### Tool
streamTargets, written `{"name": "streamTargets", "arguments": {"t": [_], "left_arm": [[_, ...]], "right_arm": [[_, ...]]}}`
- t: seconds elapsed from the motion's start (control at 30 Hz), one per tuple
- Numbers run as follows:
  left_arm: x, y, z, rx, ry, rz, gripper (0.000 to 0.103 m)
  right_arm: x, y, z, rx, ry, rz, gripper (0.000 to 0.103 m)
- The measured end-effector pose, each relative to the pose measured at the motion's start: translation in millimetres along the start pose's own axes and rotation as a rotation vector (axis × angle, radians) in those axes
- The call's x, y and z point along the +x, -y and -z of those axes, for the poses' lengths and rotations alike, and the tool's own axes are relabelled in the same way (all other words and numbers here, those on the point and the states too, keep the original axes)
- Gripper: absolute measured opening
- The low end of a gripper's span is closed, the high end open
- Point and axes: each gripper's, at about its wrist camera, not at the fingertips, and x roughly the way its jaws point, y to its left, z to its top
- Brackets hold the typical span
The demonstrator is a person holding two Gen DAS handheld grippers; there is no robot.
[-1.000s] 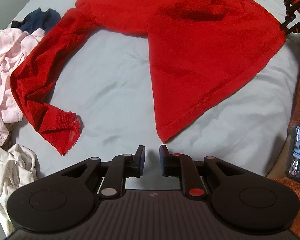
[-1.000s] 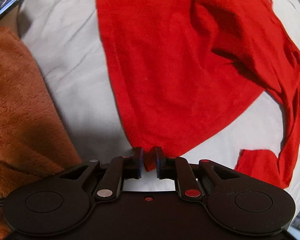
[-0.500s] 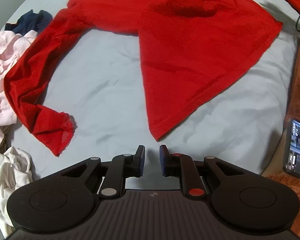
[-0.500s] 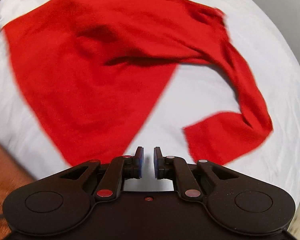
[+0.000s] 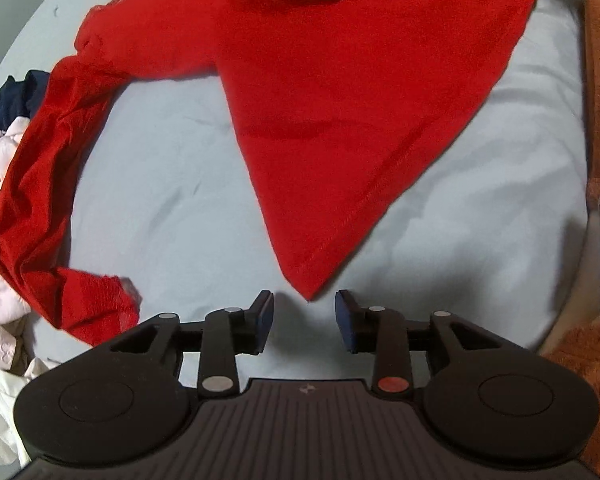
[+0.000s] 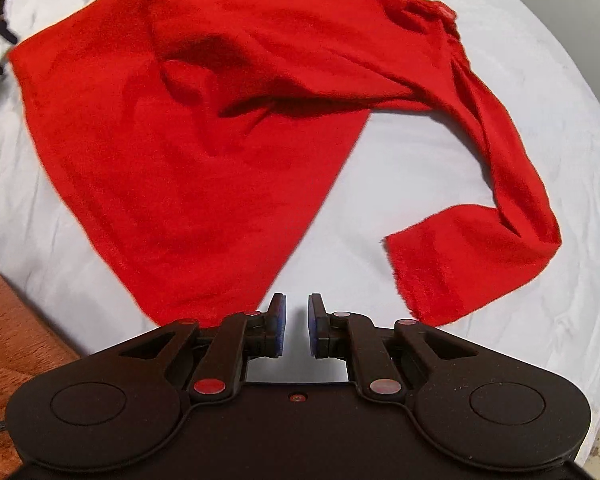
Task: Fold clothes
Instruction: 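Grasp the red top's hem with the left gripper while the right gripper grasps the hem too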
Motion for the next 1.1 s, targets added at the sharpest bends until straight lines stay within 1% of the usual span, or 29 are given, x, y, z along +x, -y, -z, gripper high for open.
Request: {"name": "streamTargets", "arguments": {"t": [0.07, 0.1, 0.13, 0.2, 0.27, 0.3, 0.37, 0.47, 0.57, 0.63, 0.93, 1.1], "left_arm": [[2, 0, -2, 0.007, 0.009, -0.013, 0.032], [3, 0, -3, 0.009, 0.012, -0.020, 0.026], [3, 0, -4, 0.010, 0.014, -0.027, 0.023], [0, 1, -4, 0.020, 0.038, -0.026, 0.016], [-2, 1, -2, 0.025, 0.052, -0.028, 0.013], [-4, 1, -1, 0.025, 0.063, -0.030, 0.012], [-8, 0, 2, 0.010, 0.094, -0.031, 0.010], [-14, -11, 4, -0.060, 0.135, -0.028, 0.010], [-21, -21, 5, -0.120, 0.160, -0.017, 0.010], [-25, -24, 7, -0.143, 0.169, -0.008, 0.010], [-21, -28, 10, -0.158, 0.157, -0.006, 0.010], [-22, -31, 14, -0.172, 0.159, 0.001, 0.010]], "right_arm": [[0, -1, 0, -0.024, 0.002, -0.006, 0.010], [-2, -2, 1, -0.036, 0.006, -0.011, 0.010], [-2, -2, 2, -0.052, 0.009, -0.014, 0.010], [-4, -4, 5, -0.082, 0.015, -0.021, 0.017], [-7, -12, 10, -0.147, 0.017, -0.035, 0.022], [-6, -17, 11, -0.182, 0.014, -0.045, 0.022], [-3, -27, 13, -0.257, 0.006, -0.063, 0.022], [0, -44, 15, -0.373, -0.011, -0.081, 0.022], [6, -56, 12, -0.447, -0.033, -0.082, 0.022], [8, -59, 8, -0.471, -0.047, -0.082, 0.022], [14, -69, 0, -0.573, -0.110, -0.085, 0.022], [19, -70, -1, -0.576, -0.106, -0.063, 0.021]]}}
